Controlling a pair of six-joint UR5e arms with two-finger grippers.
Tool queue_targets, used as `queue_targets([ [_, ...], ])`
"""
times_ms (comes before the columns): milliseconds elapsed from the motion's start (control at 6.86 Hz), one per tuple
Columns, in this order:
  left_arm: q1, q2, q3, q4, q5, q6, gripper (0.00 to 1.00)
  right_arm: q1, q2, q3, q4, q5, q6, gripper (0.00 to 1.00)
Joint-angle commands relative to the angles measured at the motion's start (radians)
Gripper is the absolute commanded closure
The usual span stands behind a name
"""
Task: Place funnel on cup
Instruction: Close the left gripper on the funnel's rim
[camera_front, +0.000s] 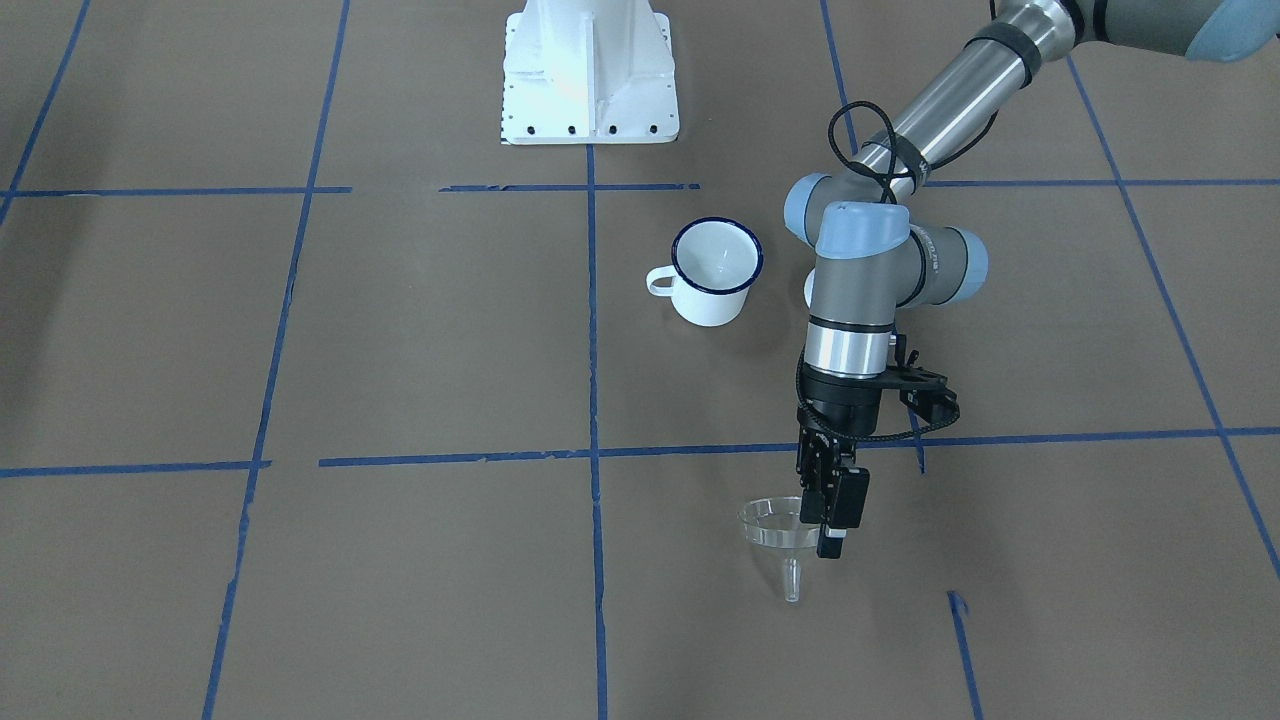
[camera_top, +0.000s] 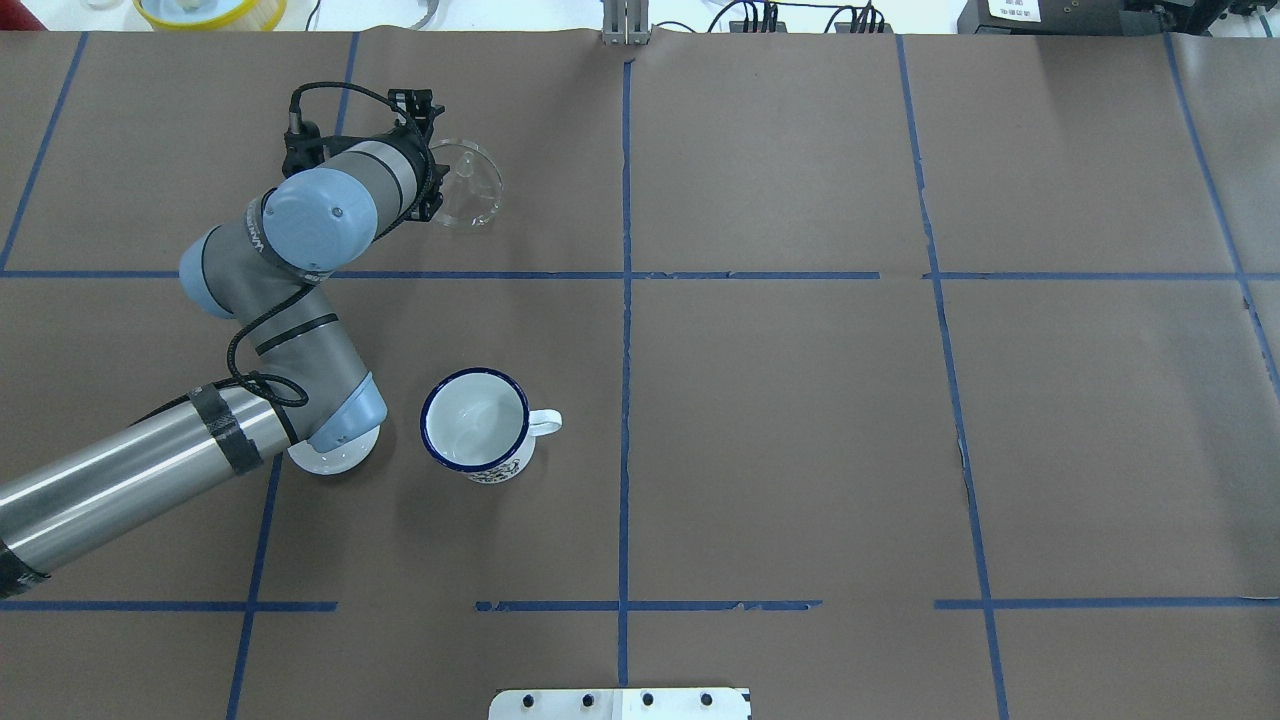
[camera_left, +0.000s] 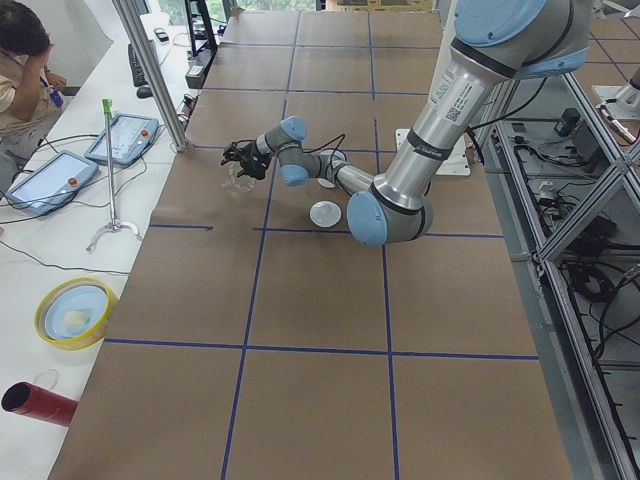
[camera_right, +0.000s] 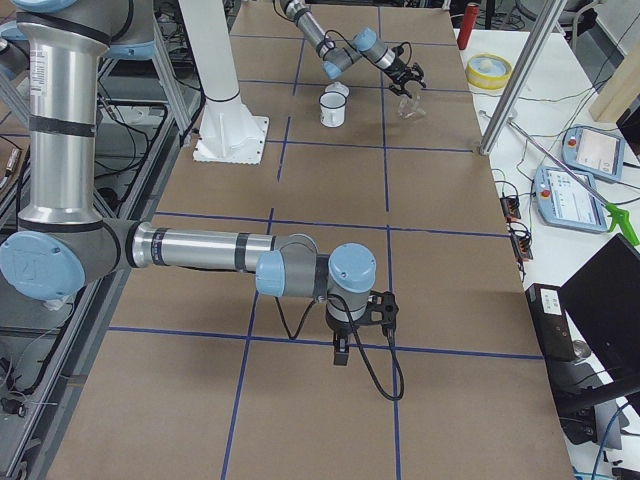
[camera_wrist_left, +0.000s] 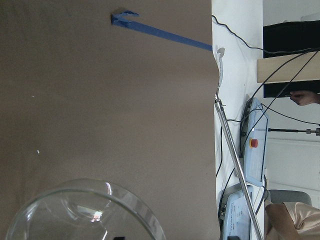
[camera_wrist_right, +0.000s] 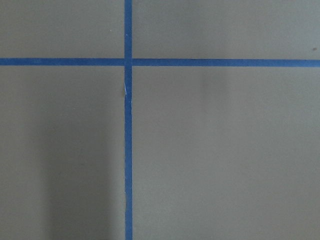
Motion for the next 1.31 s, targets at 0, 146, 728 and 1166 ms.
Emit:
queue_targets([
  [0,0.004,-0.014,0.016,-0.002,0.002,0.001,0.75,0.0,0.0,0.0,0.0,0.0,0.0,0.0],
  [146,0.004,-0.016,0.014,-0.008,0.0,0.003,1.0,0.0,0.0,0.0,0.0,0.0,0.0,0.0],
  [728,-0.002,-0.008,-0.092,0.004,-0.004,0.018,1.0,0.0,0.0,0.0,0.0,0.0,0.0,0.0],
  [1166,-0.013,0.021,-0.461,0.216,-0.203,0.117,1.0,0.0,0.0,0.0,0.0,0.0,0.0,0.0],
])
